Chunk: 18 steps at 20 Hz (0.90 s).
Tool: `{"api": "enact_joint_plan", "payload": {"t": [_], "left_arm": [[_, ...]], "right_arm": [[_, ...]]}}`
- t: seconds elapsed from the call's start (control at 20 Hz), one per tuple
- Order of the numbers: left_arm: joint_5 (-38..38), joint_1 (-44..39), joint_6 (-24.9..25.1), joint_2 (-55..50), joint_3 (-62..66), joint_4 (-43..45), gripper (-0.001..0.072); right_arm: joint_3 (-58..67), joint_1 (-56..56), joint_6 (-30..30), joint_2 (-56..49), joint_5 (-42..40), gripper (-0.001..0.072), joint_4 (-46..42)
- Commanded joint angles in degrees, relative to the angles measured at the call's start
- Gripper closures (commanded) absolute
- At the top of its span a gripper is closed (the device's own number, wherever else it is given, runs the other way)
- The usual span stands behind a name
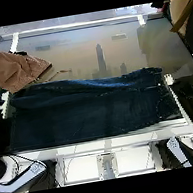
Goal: Fold the clothes and pants, and hang the long-sleeved shirts on hangers.
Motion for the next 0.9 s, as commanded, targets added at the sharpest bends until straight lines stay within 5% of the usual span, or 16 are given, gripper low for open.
{"api": "enact_joint_plan", "payload": {"t": [0.0, 0.2, 0.4, 0.6, 0.85], "left_arm": [[-5.5, -1.4, 4.0, -10.4, 11.9, -2.3, 0.0214], [-14.5, -2.0, 2.8, -23.2, 27.3, -0.9, 0.0223], [-14.9, -6.4, 3.1, -27.7, 31.1, 13.6, 0.0237], [-15.7, -11.2, 14.5, -31.2, 31.1, 14.9, 0.0239], [-8.3, -13.5, 14.6, -33.3, 31.1, 15.2, 0.0240]], "right_arm": [[0.0, 0.0, 0.0, 0.2, 1.7, 0.0362, 6.9], [0.0, 0.0, 0.0, 0.2, 6.1, 0.0364, 14.1], [0.0, 1.3, 0.0, 0.2, 8.9, 0.0363, 19.6], [0.0, 8.5, 0.0, 0.2, 6.4, 0.0363, 20.1], [0.0, 17.4, 0.0, 0.2, 1.8, 0.0363, 20.0]]}}
